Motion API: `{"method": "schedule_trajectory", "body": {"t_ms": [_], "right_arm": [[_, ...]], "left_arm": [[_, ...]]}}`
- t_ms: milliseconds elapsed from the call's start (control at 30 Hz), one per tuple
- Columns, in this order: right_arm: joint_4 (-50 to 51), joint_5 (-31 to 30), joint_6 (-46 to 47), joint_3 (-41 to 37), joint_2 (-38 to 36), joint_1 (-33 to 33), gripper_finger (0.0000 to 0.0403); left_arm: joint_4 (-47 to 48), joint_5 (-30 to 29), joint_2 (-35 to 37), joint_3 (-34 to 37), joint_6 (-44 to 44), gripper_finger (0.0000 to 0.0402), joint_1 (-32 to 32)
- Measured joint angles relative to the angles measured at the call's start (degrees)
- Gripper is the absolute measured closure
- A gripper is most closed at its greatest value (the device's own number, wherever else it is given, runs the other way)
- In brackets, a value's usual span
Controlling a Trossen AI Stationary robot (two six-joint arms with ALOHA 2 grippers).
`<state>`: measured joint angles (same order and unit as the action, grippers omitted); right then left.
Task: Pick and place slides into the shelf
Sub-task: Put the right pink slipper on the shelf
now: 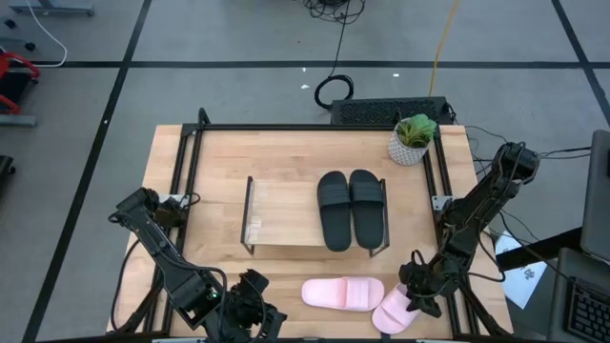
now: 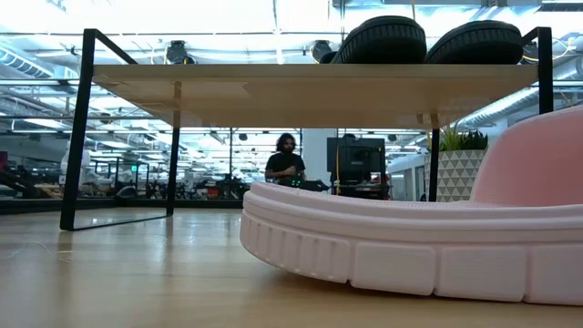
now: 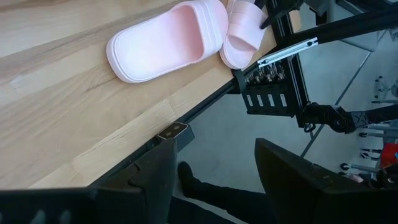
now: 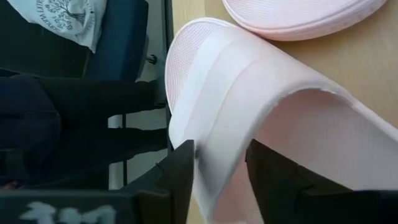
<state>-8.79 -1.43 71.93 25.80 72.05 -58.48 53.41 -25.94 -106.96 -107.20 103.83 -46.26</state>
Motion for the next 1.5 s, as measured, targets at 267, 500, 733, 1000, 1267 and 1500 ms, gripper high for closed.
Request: {"method": "schedule_trajectory", "body": {"t_ms": [267, 500, 733, 1000, 1267, 1500], "right_arm": [[0.14, 0.41, 0.36, 0.0, -2.47, -0.02, 0.0392], [0.18, 0.17, 4.57, 0.0, -8.07, -0.13, 0.0398], [0.03, 0.26, 11.2, 0.0, -14.94, -1.65, 0.04], [-4.07, -4.23, 16.9, 4.0, -20.3, -4.65, 0.0401], [-10.32, -22.48, -3.76, 16.07, -21.16, -3.88, 0.0402], [-14.08, -33.37, -40.21, 30.47, -18.98, -1.35, 0.0402]], "left_arm": [[-0.01, -0.01, 0.0, 0.0, -0.02, 0.0188, 0.0], [-0.02, -0.04, 0.0, 0.0, -0.04, 0.0188, 0.0], [-0.07, -0.04, 0.0, 0.0, -0.2, 0.0188, 0.0], [-0.07, -0.04, 0.0, 0.0, -0.59, 0.0188, 0.0], [-0.02, -2.63, 0.0, 0.0, -0.57, 0.0188, 0.0], [-1.04, -13.21, 0.0, 0.0, -0.67, 0.0188, 0.89]]}}
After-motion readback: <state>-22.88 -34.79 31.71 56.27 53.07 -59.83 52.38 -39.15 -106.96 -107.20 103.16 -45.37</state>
